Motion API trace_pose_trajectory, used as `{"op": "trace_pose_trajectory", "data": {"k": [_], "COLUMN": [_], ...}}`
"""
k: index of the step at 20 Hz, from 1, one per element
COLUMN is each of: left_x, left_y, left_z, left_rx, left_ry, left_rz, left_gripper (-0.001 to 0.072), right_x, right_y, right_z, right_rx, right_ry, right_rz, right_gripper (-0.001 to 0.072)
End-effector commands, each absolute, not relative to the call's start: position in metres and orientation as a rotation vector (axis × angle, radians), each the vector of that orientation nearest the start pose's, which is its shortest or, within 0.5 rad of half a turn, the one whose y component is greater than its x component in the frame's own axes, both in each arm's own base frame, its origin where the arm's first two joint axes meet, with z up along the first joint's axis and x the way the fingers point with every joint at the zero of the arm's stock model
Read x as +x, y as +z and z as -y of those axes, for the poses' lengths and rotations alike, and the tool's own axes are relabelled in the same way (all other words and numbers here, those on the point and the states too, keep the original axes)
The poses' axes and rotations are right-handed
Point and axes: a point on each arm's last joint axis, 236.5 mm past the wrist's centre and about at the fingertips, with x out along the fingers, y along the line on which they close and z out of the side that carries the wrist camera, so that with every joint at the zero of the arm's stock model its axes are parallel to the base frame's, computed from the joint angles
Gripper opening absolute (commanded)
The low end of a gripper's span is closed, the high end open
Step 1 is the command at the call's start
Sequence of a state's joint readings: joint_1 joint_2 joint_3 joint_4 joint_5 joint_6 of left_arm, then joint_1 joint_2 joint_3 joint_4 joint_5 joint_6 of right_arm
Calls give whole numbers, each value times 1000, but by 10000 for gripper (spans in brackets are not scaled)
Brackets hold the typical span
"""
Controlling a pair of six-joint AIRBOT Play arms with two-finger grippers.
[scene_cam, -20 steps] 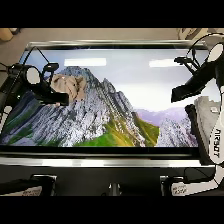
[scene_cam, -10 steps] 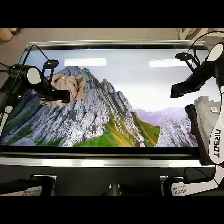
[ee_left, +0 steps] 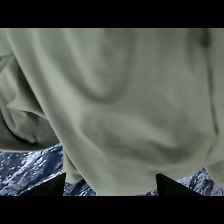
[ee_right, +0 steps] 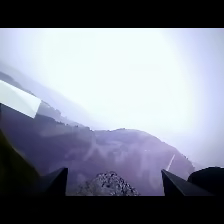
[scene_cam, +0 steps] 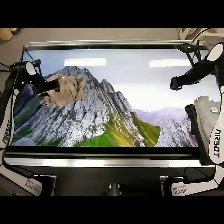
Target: Fold the shirts.
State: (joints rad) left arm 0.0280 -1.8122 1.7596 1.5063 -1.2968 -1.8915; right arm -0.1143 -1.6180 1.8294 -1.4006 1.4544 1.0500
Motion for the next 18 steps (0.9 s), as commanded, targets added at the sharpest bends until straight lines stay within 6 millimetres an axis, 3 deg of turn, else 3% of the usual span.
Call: {"op": "trace_pose_trajectory", "data": {"k": [1, 4, 5, 6, 7, 8, 10, 12, 13, 15, 17, 18], "left_x": [515, 531, 533, 535, 542, 553, 570, 556, 534, 471, 407, 381], "left_y": [-74, -83, -80, -73, -59, -30, 65, 195, 263, 373, 436, 449], "left_z": [-5, 3, 7, 14, 22, 34, 67, 114, 137, 174, 201, 212], "left_rx": [-546, -537, -536, -526, -525, -507, -432, -350, -325, -294, -262, -247], "left_ry": [209, 192, 182, 142, 95, 18, -155, -331, -401, -509, -603, -644], "left_rz": [-1394, -1343, -1334, -1324, -1284, -1204, -972, -695, -554, -311, -174, -157], "left_gripper": [687, 654, 385, 29, 26, 25, 25, 25, 25, 25, 25, 25], "right_x": [480, 480, 480, 480, 480, 479, 483, 484, 481, 463, 428, 405], "right_y": [88, 90, 90, 93, 97, 105, 135, 187, 217, 286, 343, 364], "right_z": [6, 0, -1, -4, -5, -4, -3, -2, -1, -2, -5, -8], "right_rx": [-251, -251, -249, -244, -244, -252, -281, -309, -325, -356, -384, -397], "right_ry": [382, 411, 419, 424, 426, 420, 391, 343, 317, 264, 229, 219], "right_rz": [-1146, -1134, -1131, -1123, -1113, -1091, -996, -848, -763, -587, -455, -413], "right_gripper": [626, 624, 624, 624, 623, 623, 623, 623, 623, 623, 623, 623]}}
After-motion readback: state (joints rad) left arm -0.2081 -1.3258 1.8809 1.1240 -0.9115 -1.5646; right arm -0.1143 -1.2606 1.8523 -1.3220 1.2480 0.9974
